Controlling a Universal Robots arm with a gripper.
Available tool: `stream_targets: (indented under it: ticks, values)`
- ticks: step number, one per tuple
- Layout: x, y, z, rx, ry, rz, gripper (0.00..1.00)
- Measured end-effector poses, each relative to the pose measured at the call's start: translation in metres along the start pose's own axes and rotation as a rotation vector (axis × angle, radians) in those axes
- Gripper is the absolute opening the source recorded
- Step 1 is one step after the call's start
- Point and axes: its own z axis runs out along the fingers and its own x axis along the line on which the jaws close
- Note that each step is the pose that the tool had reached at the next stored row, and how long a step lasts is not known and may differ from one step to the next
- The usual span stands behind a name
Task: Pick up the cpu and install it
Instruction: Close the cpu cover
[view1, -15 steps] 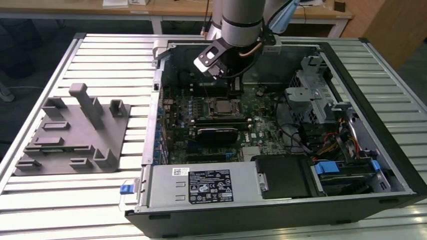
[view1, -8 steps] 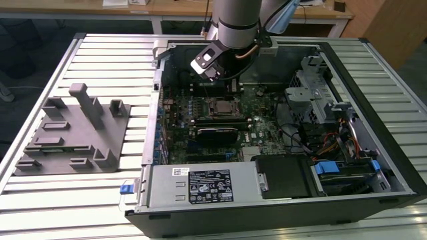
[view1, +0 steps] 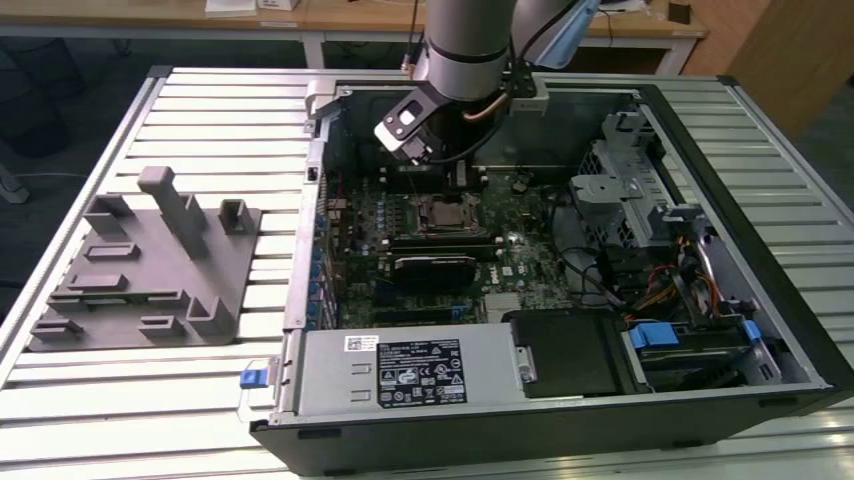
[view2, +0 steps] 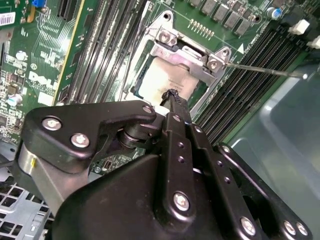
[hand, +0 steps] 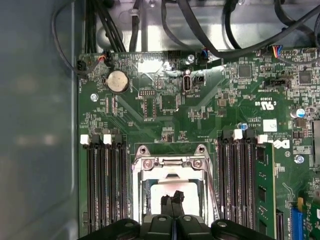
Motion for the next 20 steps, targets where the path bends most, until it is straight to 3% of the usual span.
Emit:
stream_targets:
  ticks: [11,20]
  values:
    - [0.0,-0.0014,0.0004,0.0003,0.0003,-0.01,0.11]
    - [0.0,-0.0014,0.0004,0.0039,0.0036,-0.162,0.11]
